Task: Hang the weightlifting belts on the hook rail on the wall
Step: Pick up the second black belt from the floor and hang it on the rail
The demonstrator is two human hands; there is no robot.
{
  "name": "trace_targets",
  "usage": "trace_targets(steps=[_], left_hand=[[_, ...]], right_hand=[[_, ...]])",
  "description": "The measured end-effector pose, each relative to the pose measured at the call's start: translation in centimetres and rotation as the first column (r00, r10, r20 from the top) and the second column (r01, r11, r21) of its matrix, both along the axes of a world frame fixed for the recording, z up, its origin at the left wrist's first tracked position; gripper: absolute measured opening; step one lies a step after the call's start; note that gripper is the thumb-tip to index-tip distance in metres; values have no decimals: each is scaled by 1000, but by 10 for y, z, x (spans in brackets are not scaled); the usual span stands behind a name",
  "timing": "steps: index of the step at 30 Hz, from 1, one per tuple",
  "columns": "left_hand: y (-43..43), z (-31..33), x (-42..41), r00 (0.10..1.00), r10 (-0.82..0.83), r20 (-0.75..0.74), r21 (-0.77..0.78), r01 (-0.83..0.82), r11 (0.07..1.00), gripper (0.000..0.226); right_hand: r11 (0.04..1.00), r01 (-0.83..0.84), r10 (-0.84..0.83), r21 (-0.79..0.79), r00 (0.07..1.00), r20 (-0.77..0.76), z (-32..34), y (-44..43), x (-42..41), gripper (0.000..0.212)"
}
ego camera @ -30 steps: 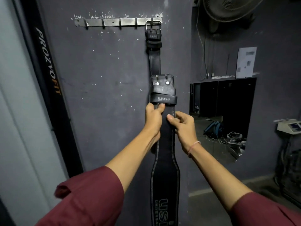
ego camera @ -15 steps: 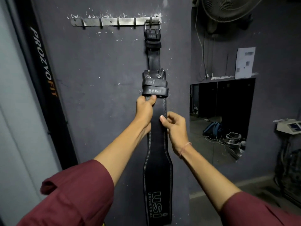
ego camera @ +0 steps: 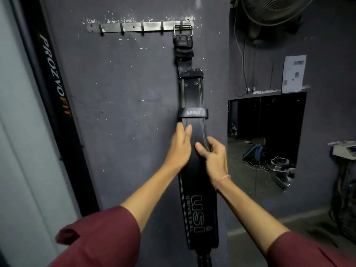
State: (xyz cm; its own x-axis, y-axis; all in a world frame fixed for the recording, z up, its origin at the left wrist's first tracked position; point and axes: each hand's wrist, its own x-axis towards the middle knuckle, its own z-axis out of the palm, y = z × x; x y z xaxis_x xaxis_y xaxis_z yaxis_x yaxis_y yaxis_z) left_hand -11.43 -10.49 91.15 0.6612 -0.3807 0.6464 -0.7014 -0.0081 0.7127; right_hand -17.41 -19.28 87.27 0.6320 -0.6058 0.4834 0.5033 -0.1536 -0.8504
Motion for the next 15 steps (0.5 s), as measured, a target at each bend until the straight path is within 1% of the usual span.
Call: trace_targets(steps=[2,3,4,6,8,10,11,14,15], left_hand=[[4,-21,-9,997,20,78,-66,-15,998,28],[6,-28,-10,995,45,94,-89,-37,995,29],[6,-33,-11,993,71,96,-109,-61,992,30],[5,-41,-12,993,104,52,-150,-95,984,34],[2,-44,-13,990,144,-8,-208,-142,968,38],[-2,-45,-16,987,163,-13,-276,-160,948,31],[-3,-46,-19,987,162,-12,-290,-158,944,28],[-4,-52,-23,987,161,9,-268,-153,951,27],[-3,-53,-22,984,176,15,-260,-166,951,28]], right_hand=[[999,2,0,-34,999,48,26,-7,4,18],[998,0,4,-61,998,68,36,-9,5,11],[997,4,2,-71,997,82,45,-12,7,14],[997,19,-13,-77,996,83,56,-16,11,24],[982,99,-94,-159,995,38,58,-15,12,32],[948,176,-189,-264,982,-23,52,-14,7,32],[942,180,-195,-283,981,-24,47,-13,1,27],[972,79,-84,-222,996,-15,22,-16,-15,12],[984,22,-23,-178,1000,-2,9,-15,-19,13]])
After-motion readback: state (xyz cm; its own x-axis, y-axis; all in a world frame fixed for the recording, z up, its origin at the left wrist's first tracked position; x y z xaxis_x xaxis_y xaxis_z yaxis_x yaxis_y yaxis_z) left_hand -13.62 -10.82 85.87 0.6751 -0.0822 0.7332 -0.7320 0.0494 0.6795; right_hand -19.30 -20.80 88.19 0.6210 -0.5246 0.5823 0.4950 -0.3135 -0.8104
